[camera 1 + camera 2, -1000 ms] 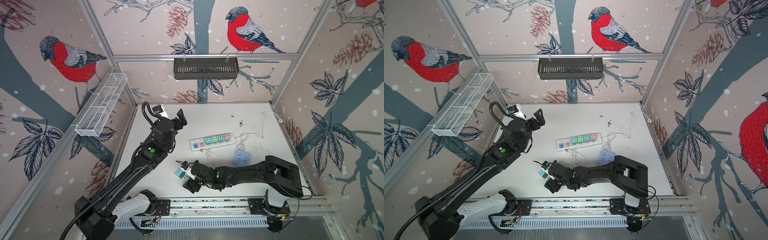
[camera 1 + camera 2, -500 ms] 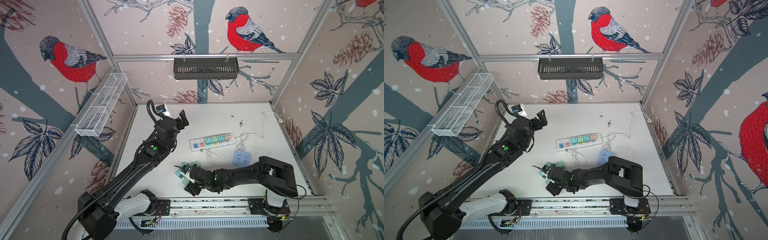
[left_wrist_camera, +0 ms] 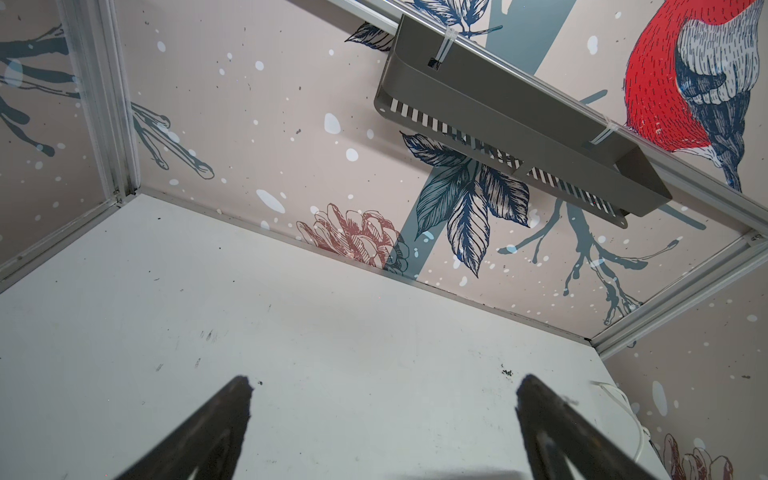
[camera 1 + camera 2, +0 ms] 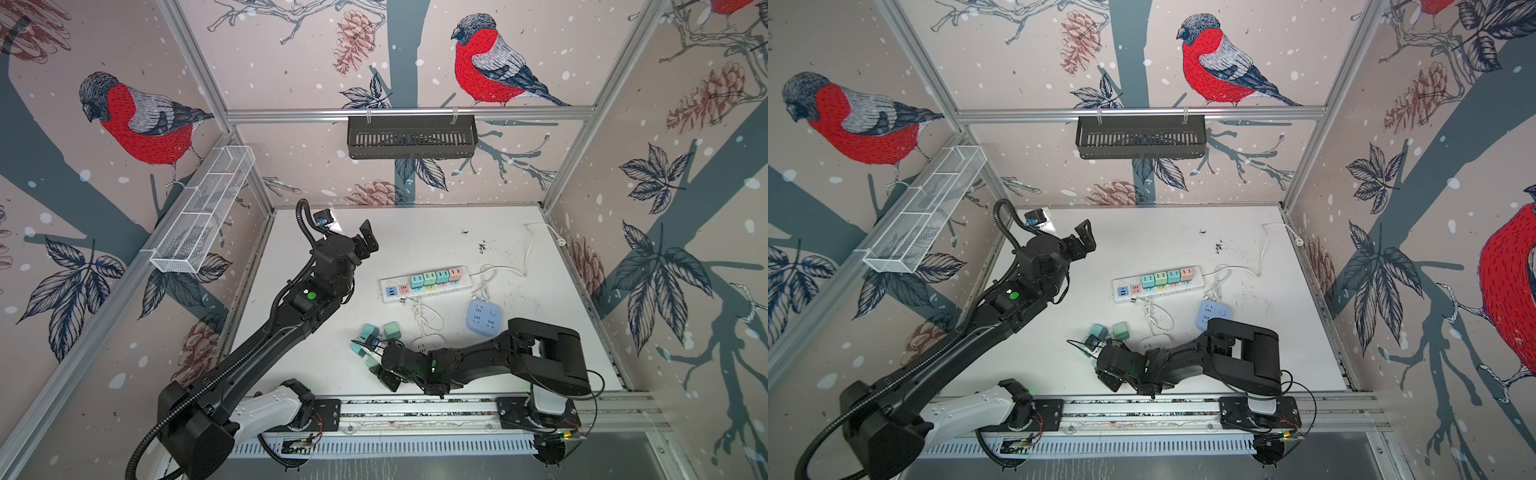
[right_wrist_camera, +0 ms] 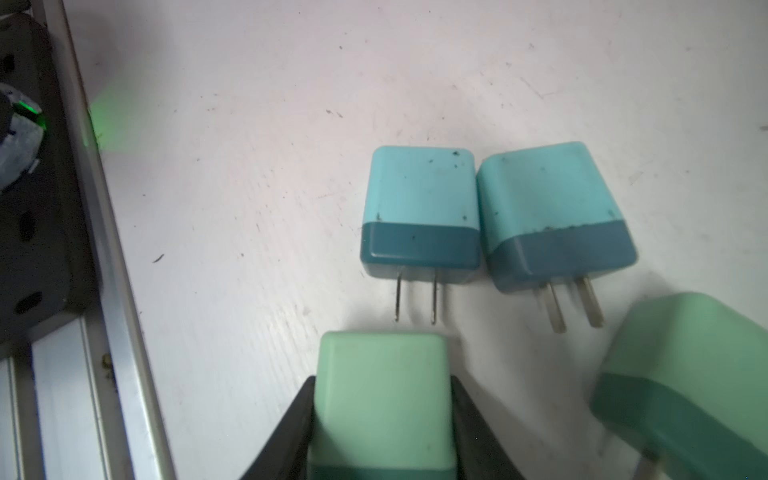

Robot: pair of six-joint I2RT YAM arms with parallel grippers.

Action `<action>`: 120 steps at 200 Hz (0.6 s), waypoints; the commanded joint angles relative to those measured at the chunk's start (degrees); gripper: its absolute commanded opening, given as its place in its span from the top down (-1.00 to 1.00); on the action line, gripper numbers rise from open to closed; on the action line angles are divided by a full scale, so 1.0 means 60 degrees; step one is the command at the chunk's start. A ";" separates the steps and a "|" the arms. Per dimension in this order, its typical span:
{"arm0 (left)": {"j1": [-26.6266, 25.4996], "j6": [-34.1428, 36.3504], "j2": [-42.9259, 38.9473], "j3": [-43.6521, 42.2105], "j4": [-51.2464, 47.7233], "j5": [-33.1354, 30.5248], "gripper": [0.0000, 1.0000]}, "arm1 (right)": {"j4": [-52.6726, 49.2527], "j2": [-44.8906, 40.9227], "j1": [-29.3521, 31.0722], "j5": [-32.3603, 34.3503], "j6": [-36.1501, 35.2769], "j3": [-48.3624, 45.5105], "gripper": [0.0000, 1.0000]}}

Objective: Insert the plug
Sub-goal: 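Lower the right gripper around the light-green adapter and close on it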

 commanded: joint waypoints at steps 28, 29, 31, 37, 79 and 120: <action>0.0006 -0.1199 0.0567 0.0761 -0.0903 0.1043 -0.98 | 0.1843 -0.0666 0.0245 0.1168 -0.0262 -0.1406 0.38; 0.0009 -0.1226 0.0582 0.0765 -0.0976 0.1032 -0.98 | 0.1792 -0.0676 0.0258 0.1186 -0.0245 -0.1379 0.39; 0.0007 -0.1355 0.0608 0.0798 -0.1118 0.0981 -0.98 | 0.1699 -0.0706 0.0279 0.1226 -0.0207 -0.1329 0.40; -0.0003 -0.1824 0.0698 0.0917 -0.1616 0.0739 -0.98 | 0.1372 -0.0775 0.0361 0.1407 -0.0093 -0.1161 0.45; 0.0011 -0.1312 0.0915 0.0902 -0.2246 0.0698 -0.95 | 0.0859 -0.1732 0.0863 0.1530 0.0781 -0.1256 0.48; 0.0039 0.0001 0.1093 0.0757 -0.1740 0.1514 -0.95 | -0.1107 -0.2781 0.0913 0.2442 0.1295 -0.0601 0.60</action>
